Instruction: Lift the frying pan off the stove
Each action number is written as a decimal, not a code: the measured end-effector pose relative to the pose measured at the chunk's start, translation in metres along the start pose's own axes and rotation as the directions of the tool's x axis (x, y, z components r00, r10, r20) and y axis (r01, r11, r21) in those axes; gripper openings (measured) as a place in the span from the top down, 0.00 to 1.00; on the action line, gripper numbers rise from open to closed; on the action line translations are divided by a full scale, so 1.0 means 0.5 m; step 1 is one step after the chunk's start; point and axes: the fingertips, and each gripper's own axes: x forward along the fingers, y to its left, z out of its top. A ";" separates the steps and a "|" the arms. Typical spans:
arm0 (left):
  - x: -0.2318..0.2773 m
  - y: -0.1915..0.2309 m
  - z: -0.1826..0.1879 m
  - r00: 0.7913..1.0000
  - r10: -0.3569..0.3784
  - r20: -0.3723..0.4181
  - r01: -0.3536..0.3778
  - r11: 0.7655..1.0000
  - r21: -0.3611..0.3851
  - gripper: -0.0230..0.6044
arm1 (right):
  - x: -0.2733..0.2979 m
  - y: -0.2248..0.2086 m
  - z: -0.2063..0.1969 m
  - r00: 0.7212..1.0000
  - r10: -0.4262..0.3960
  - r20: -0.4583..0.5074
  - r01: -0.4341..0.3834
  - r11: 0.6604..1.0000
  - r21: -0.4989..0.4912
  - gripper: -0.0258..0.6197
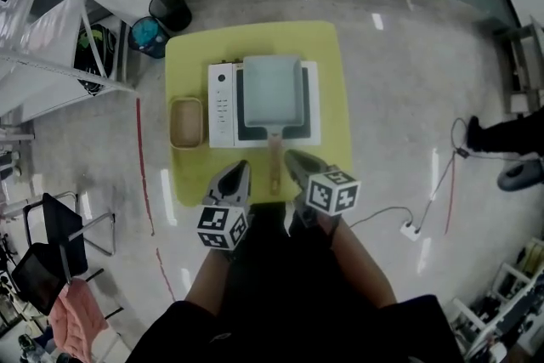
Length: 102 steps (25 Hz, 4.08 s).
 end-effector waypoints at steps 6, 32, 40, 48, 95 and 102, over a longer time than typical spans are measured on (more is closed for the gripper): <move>-0.001 0.025 -0.006 0.998 -0.055 -0.005 0.055 0.998 0.024 0.89 | 0.007 -0.015 -0.024 0.999 -0.042 0.010 0.041 0.995 0.093 0.70; 0.026 0.047 -0.017 0.998 -0.007 -0.057 0.008 1.000 0.020 0.89 | 0.118 -0.046 -0.041 0.994 0.105 -0.041 -0.082 0.922 0.378 0.60; 0.029 0.064 -0.015 0.998 0.018 -0.063 -0.017 1.000 0.004 0.89 | 0.147 -0.050 -0.047 0.987 0.155 -0.033 -0.122 0.876 0.467 0.60; 0.026 0.078 -0.011 0.997 0.045 -0.060 -0.045 0.999 -0.008 0.89 | 0.170 -0.044 -0.047 0.981 0.187 -0.046 -0.143 0.865 0.480 0.60; 0.005 0.100 0.014 0.997 0.064 -0.032 -0.064 0.998 -0.002 0.89 | 0.173 -0.020 -0.040 0.986 0.149 -0.071 -0.095 0.866 0.492 0.72; -0.006 0.098 0.023 0.999 0.041 -0.010 -0.041 0.999 0.014 0.89 | 0.160 0.002 -0.026 0.989 0.142 -0.031 -0.110 0.872 0.477 0.73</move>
